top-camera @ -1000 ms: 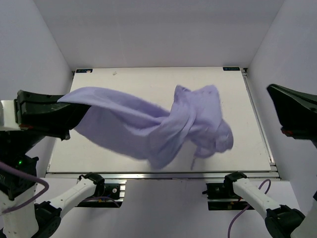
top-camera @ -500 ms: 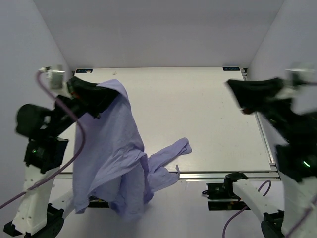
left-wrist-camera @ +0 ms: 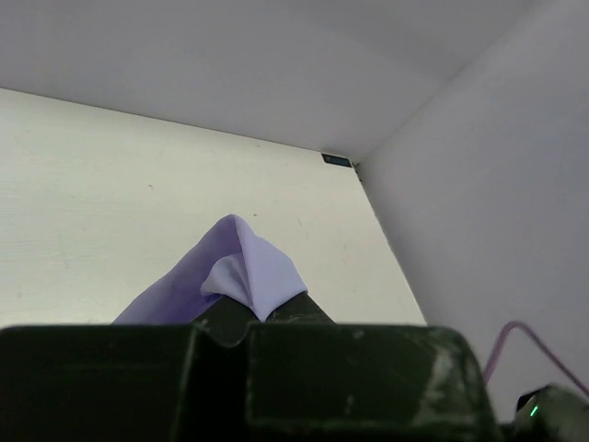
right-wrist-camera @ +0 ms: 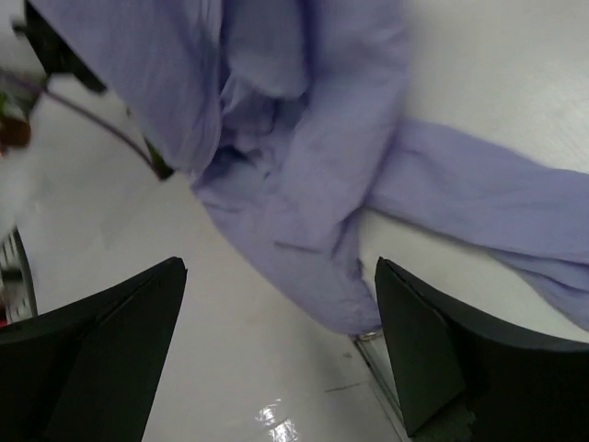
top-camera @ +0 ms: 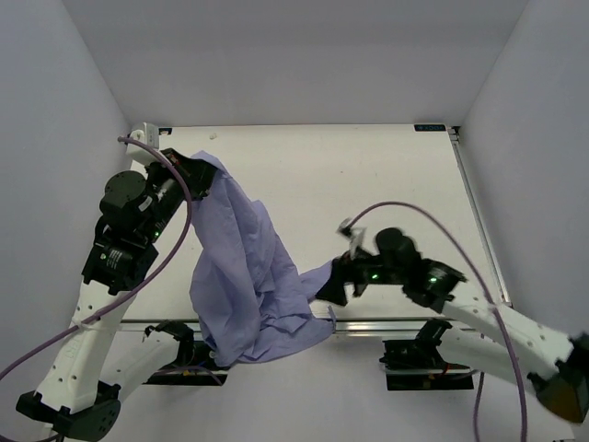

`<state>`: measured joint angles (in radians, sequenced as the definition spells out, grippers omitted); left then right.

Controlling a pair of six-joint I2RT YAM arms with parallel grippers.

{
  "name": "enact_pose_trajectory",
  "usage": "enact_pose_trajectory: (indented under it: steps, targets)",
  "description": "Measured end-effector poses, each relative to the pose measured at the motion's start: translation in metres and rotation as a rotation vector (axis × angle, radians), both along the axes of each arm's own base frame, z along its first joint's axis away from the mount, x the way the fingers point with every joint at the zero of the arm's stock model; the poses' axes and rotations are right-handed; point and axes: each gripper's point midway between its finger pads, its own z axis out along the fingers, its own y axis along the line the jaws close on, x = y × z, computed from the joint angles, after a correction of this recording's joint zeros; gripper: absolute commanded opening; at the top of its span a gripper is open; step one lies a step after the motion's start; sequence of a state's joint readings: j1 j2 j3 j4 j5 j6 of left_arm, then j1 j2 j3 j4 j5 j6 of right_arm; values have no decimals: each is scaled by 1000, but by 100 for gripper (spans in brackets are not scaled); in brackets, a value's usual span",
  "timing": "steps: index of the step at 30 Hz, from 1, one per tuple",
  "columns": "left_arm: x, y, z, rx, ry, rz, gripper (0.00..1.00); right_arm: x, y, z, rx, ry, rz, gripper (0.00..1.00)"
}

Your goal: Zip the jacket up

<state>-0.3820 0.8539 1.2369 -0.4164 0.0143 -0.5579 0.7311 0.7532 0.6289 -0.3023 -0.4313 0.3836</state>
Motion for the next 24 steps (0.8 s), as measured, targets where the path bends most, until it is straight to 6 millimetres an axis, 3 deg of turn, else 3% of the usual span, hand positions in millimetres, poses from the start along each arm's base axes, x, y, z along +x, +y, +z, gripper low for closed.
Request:
enact_pose_trajectory:
  steps: [4, 6, 10, 14, 16, 17, 18, 21, 24]
  targets:
    - [4, 9, -6, 17, 21, 55, 0, -49, 48, -56, -172, 83, 171, 89]
    - [6, 11, -10, 27, 31, 68, 0, -57, 56, -90, -296, 117, 150, 89]
    - [4, 16, -14, 50, 40, 86, 0, -41, 59, -134, -474, 155, -12, 89]
    - [-3, 23, -12, 63, 32, 103, 0, -20, 64, -137, -473, 139, -154, 87]
    - [-7, 25, -9, 63, 22, 108, 0, -14, 74, -129, -424, 120, -171, 55]
    - [-10, 27, -7, 64, 16, 109, 0, -11, 80, -124, -389, 112, -172, 23]
    - [-12, 28, -5, 64, 12, 110, 0, -9, 87, -119, -357, 101, -173, 0]
    - [-18, 31, 2, 63, -10, 112, 0, -3, 97, -107, -296, 76, -184, 0]
    - [-22, 33, 14, 64, -37, 112, 0, 11, 89, -99, -308, 22, -252, 0]
